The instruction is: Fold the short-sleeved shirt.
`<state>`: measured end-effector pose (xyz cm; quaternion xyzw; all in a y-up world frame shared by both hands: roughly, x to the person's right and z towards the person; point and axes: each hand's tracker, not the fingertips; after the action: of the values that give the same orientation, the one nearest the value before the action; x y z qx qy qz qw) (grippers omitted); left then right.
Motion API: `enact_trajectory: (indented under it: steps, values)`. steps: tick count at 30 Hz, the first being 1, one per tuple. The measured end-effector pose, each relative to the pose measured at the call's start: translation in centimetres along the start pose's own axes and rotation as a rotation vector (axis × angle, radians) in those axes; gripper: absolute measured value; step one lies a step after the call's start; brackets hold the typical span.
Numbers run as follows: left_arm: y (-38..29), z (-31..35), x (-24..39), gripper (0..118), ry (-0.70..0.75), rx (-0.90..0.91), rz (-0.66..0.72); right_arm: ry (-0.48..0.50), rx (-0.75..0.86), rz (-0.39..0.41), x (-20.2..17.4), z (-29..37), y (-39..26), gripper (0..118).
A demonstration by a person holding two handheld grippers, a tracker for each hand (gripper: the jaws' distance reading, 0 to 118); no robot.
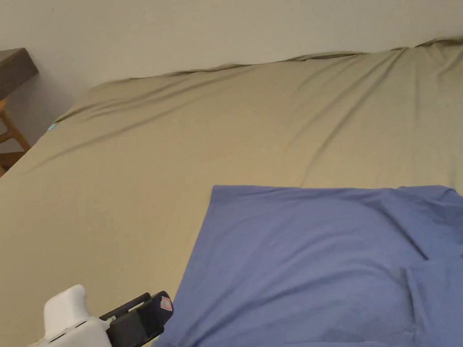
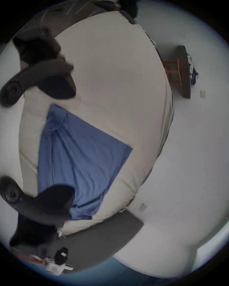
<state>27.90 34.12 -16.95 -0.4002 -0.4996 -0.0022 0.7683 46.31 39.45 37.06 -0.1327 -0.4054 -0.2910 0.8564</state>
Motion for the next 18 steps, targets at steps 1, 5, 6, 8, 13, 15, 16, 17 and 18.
enact_trajectory:
  steps: [1, 5, 6, 8, 13, 15, 16, 17, 18]
  values:
    - [-0.2, -0.3, -0.5, 8, -0.024, -0.026, 0.006, -0.027, 0.02, -0.024, -1.1, -0.2, -0.4, 3]
    - [-1.1, -1.0, -0.4, 0, -0.068, -0.124, -0.053, 0.033, -0.055, -0.001, -3.4, -1.9, -1.7, 3]
    - [-1.3, -1.3, -0.4, 0, -0.053, -0.137, -0.074, 0.041, -0.058, 0.017, -3.8, -2.2, -1.9, 3]
    - [-1.4, -2.1, -1.0, 0, 0.002, -0.164, -0.113, 0.003, -0.085, 0.079, -4.1, -2.6, -1.9, 3]
    - [-2.9, -4.6, -3.2, 0, 0.073, -0.183, -0.075, 0.004, -0.079, 0.044, -3.5, -1.8, -2.2, 3]
    - [-3.5, -5.2, -3.9, 0, 0.114, -0.207, -0.078, -0.017, -0.079, 0.014, -3.0, -1.4, -2.5, 3]
    - [-3.7, -5.4, -4.2, 0, 0.116, -0.208, -0.075, -0.034, -0.091, 0.007, -2.5, -1.4, -2.6, 3]
    - [-3.9, -5.5, -4.4, 0, 0.115, -0.209, -0.063, -0.047, -0.096, 0.006, -2.3, -1.3, -2.8, 3]
    - [-3.9, -5.7, -4.7, 0, 0.103, -0.216, -0.043, -0.068, -0.101, 0.009, -2.2, -1.1, -2.9, 3]
